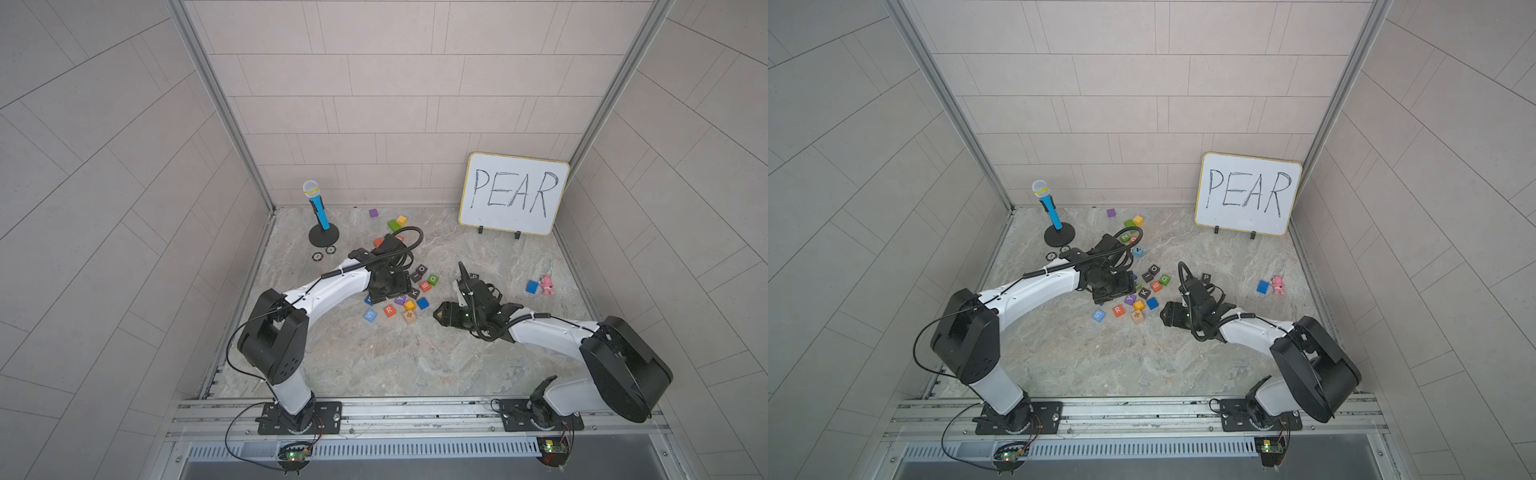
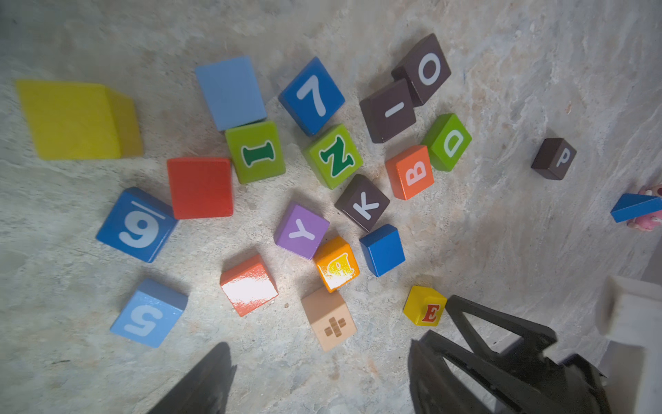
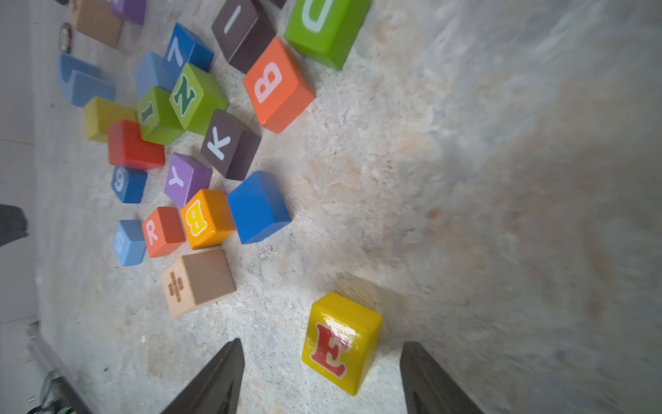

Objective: Spell the uppercase word “pear” with letter blocks
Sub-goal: Pick up the letter block from the center of the board.

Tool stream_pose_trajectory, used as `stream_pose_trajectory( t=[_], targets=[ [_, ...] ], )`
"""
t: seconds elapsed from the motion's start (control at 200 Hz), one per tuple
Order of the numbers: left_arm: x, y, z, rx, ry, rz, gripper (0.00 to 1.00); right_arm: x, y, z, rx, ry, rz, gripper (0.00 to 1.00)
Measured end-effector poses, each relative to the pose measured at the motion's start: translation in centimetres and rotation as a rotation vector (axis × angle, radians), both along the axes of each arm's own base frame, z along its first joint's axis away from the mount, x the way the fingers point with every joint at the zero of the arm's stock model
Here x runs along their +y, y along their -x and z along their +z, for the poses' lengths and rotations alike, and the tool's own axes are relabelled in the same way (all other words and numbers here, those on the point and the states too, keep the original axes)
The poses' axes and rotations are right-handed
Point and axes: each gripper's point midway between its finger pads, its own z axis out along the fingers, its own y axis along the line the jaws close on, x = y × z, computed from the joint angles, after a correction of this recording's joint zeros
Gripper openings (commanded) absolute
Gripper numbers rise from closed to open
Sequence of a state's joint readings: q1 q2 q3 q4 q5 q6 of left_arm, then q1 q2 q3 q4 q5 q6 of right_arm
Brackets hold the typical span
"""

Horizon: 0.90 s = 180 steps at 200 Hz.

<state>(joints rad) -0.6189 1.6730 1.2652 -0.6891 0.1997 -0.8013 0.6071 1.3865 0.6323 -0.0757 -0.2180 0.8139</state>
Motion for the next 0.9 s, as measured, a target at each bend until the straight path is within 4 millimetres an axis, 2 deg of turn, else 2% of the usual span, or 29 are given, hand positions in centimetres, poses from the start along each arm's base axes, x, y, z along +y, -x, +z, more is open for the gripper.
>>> stream_pose_trajectory(
  t=[0.145,0.21,0.255,0.35,0.58,0.67,0.901],
  targets=[
    [0.9,0.3,0.3,-0.013,-0.005,-0.006,0.83,-0.2,-0.8,3.0,-0.052,0.128,-0.044,0.73],
    [1.2,0.2,0.4,-0.016,-0.007,-0.008,0.84,-0.5,-1.2,3.5,-0.052,0.172,-0.076,0.72],
    [1.4,0.2,0.4,-0.018,-0.008,-0.010,0.89,-0.7,-1.3,3.5,-0.045,0.200,-0.095,0.72],
    [1.7,0.2,0.1,-0.013,-0.011,-0.010,1.00,-0.7,-1.2,2.5,-0.009,0.262,-0.111,0.71],
    [1.9,0.2,-0.1,-0.007,-0.004,-0.032,1.00,-0.4,-0.6,-0.6,0.083,0.346,-0.102,0.69],
    [1.9,0.3,-0.2,-0.002,0.001,-0.033,1.00,-0.2,-0.8,-1.1,0.096,0.355,-0.105,0.68],
    [1.8,0.5,-0.4,0.006,0.003,-0.039,1.00,0.2,-0.9,-2.0,0.120,0.360,-0.099,0.57]
  ],
)
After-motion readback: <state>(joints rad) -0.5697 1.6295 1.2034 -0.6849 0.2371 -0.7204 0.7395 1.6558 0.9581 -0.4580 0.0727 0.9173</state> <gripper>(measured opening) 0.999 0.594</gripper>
